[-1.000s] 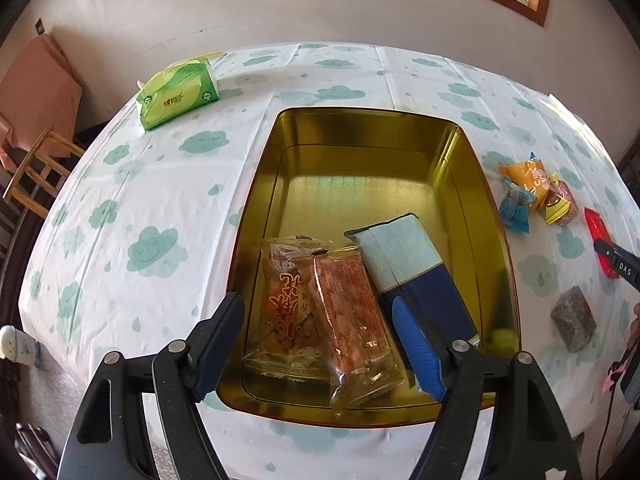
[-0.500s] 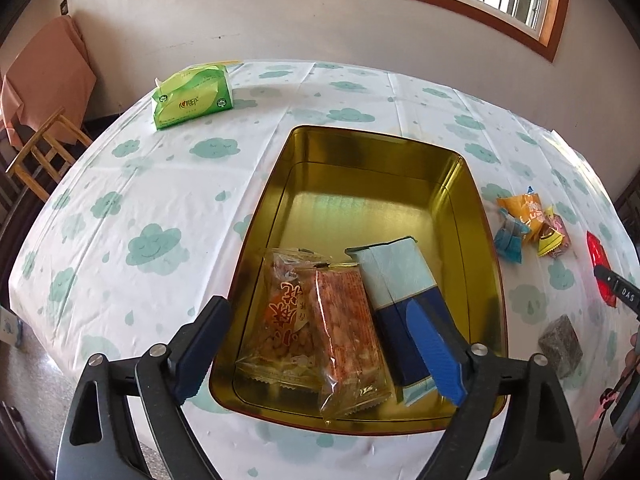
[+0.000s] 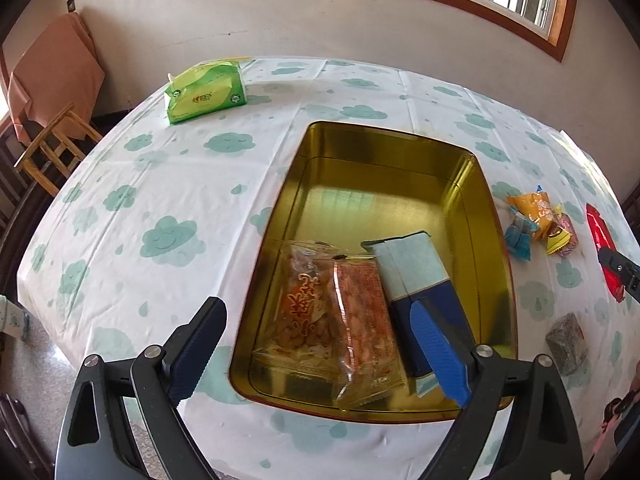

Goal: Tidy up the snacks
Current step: 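Carry the red bar wrapper into the gold tin and open the right gripper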

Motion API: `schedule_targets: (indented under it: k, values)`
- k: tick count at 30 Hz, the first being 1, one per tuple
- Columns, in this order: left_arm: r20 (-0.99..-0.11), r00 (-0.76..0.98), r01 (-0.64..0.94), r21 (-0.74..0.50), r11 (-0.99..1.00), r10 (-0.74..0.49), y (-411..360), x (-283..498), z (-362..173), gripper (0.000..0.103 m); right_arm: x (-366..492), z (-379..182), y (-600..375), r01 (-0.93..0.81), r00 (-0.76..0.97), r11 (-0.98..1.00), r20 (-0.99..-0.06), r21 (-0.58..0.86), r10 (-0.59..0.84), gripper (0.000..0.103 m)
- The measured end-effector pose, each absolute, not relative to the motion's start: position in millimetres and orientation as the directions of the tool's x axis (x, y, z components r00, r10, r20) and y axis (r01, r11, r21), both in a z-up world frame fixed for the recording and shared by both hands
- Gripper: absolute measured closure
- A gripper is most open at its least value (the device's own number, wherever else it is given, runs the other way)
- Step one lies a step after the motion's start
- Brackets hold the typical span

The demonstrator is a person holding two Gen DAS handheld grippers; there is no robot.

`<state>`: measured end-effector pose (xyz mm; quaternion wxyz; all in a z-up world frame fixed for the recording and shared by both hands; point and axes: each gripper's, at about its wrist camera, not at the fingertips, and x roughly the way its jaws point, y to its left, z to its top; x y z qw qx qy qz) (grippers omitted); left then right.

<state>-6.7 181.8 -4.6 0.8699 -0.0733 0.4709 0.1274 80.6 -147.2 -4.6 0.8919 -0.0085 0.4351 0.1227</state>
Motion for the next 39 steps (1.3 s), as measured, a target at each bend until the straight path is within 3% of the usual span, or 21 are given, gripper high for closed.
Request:
schedule_targets:
  k: [25,39]
  values:
    - [-0.829,0.516,-0.465,-0.057,0.884,0.218,245.7,-37.4,7.2,0.011,28.4,11.7,11.5,-0.568,0.444,0.807,-0.765,0.163,0.467,0.059]
    - [-0.838,0.488,-0.504,-0.041,0.863,0.245,264.5,-49.2,1.2,0.011,28.0,-17.6,52.4,-0.584,0.368,0.793,-0.815,0.172,0.447,0.059]
